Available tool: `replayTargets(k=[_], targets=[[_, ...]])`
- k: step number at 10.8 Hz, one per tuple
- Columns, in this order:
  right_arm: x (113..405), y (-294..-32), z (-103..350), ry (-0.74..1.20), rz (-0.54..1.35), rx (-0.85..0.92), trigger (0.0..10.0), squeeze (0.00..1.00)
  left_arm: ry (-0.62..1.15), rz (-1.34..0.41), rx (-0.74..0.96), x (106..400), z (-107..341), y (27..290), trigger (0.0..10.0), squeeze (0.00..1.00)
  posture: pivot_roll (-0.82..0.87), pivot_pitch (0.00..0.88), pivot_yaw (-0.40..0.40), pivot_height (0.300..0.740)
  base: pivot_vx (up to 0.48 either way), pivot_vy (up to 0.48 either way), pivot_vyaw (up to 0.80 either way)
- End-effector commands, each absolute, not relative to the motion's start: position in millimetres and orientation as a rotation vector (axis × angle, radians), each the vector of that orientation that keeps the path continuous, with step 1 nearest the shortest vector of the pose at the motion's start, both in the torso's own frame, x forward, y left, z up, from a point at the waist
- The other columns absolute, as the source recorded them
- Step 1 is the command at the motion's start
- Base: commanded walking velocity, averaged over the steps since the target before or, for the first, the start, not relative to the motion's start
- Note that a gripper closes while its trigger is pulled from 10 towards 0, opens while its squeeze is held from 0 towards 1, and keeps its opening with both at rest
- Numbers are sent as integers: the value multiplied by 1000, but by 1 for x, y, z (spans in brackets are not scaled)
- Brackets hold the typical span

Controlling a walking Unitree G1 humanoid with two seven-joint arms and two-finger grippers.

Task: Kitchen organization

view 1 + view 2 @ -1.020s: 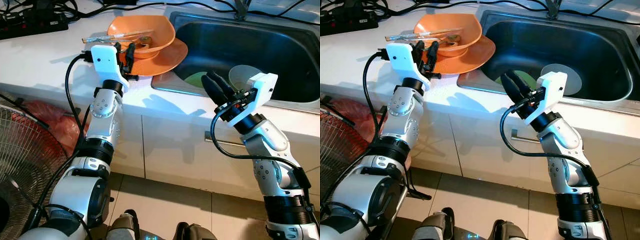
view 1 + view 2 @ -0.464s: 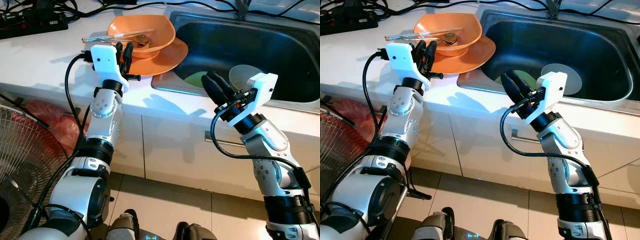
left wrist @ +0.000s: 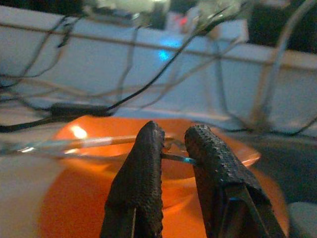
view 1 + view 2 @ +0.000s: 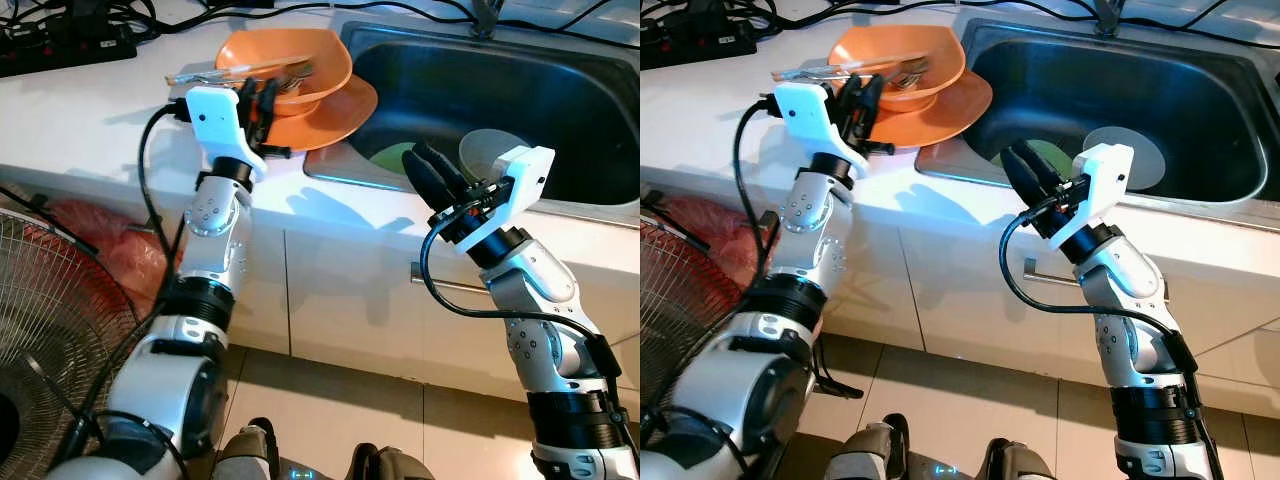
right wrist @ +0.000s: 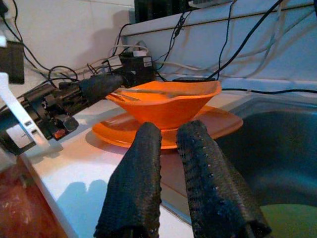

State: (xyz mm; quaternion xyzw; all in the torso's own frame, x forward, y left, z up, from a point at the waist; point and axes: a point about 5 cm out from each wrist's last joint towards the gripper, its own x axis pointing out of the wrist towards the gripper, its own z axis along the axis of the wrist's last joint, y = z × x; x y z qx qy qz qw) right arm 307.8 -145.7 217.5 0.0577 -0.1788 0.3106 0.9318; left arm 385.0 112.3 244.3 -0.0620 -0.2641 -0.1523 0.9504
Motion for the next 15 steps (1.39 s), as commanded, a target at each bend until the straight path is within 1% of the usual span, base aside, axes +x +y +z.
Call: replayTargets(k=[1,3,6,7,9,11,13,15], targets=[[307,-145,218,-369,637,108,10000,0,-575,-385,-130,381,251,104,10000,0,-17,177,-42,740,0,0,0],[307,-143,218,-369,642,112,10000,0,-580,-461,-132,377,254,97,10000,0,-12,176,-41,740,0,0,0],[307,-143,218,-369,643,112,10000,0,-578,-484,-131,374,252,97,10000,0,-12,176,-41,740,0,0,0],[307,-142,217,-369,645,112,10000,0,-582,-514,-126,372,254,92,10000,0,-12,170,-40,740,0,0,0],[307,-142,218,-372,644,109,10000,0,-585,-633,-80,367,259,77,10000,0,-14,164,-30,740,0,0,0],[308,-143,216,-369,625,106,10000,0,-575,-704,-37,363,261,67,10000,0,-14,157,-20,740,0,0,0],[310,-147,213,-365,586,86,10000,0,-543,-722,21,365,259,57,10000,0,-18,150,-9,740,0,0,0],[313,-155,213,-368,518,68,10000,0,-508,-752,67,365,255,42,10000,0,-24,152,-6,740,0,0,0]])
